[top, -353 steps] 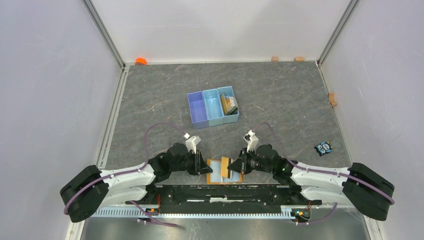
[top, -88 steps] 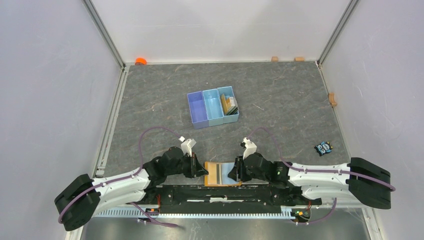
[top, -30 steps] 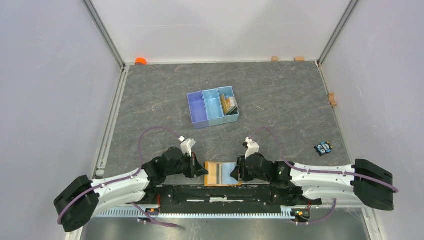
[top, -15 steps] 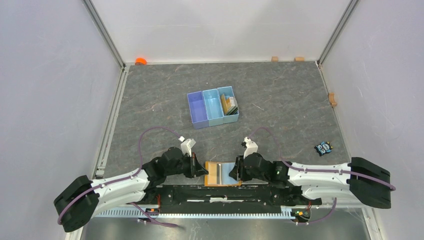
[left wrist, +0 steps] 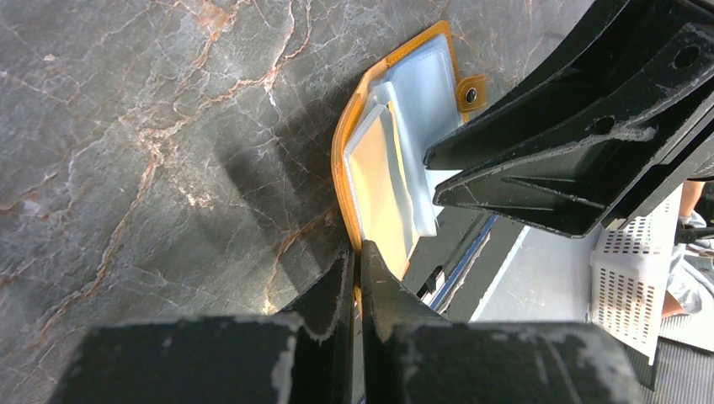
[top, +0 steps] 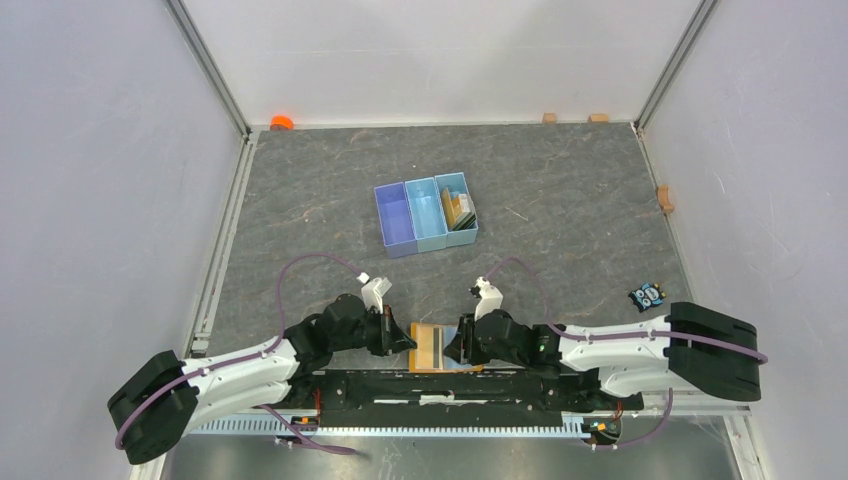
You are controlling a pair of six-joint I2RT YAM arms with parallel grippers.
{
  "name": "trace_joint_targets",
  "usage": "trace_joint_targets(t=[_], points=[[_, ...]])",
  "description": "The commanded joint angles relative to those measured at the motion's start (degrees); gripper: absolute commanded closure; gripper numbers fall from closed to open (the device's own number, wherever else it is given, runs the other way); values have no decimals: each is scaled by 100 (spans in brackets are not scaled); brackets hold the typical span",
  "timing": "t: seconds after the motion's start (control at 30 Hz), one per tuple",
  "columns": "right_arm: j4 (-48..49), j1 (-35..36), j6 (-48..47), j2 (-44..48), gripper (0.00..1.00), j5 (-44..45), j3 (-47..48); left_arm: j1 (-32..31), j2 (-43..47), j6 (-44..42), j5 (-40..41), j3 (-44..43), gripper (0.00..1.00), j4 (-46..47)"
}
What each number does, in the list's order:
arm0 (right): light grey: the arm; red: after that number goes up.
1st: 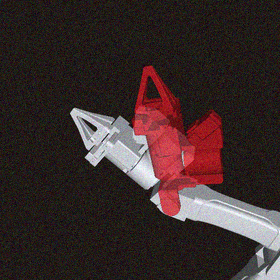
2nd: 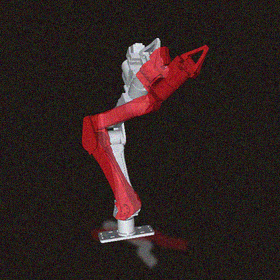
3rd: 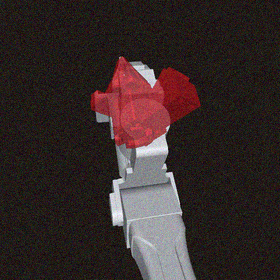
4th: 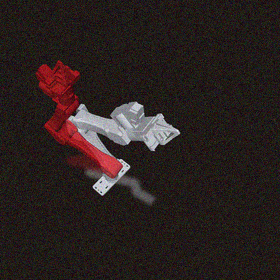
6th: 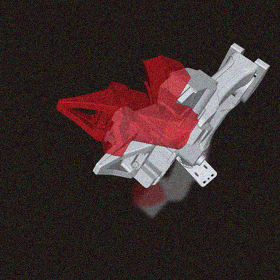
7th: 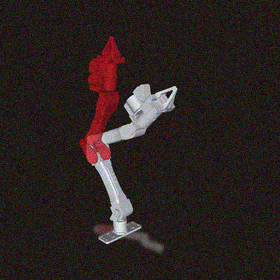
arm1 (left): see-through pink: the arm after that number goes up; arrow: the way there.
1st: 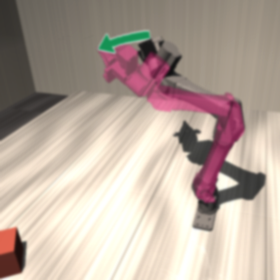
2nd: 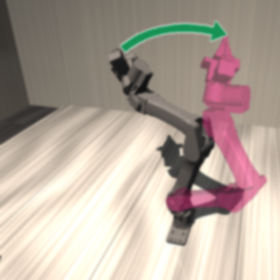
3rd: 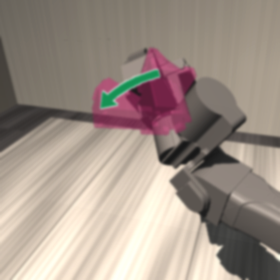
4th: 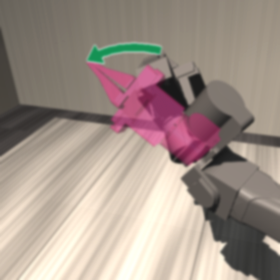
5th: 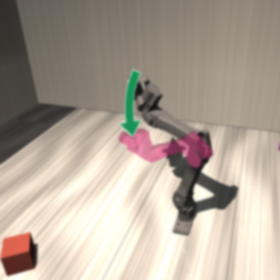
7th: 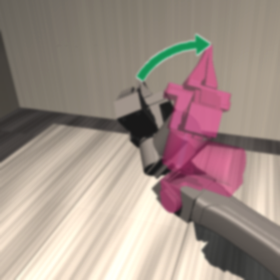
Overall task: Put the credit cards into the card holder
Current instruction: Turn over the card slot in the card holder.
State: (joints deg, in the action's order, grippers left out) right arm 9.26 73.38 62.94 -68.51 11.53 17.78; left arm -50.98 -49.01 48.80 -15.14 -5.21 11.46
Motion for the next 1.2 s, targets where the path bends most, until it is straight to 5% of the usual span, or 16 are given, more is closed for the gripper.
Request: trace_joint_targets(t=[0.0,0.57,0.93,1.17], points=[[-139,118,57,-433,62,-244,-154,9,32,-54,-24,18,98,146],[1187,211,-357,44,62,-304,-37,9,283,157,320,214,98,-21],[-1214,211,-182,974,56,716,129,9,313,174,389,214,98,-92],[-1243,211,50,1343,56,721,-219,9,289,174,383,204,98,-92]])
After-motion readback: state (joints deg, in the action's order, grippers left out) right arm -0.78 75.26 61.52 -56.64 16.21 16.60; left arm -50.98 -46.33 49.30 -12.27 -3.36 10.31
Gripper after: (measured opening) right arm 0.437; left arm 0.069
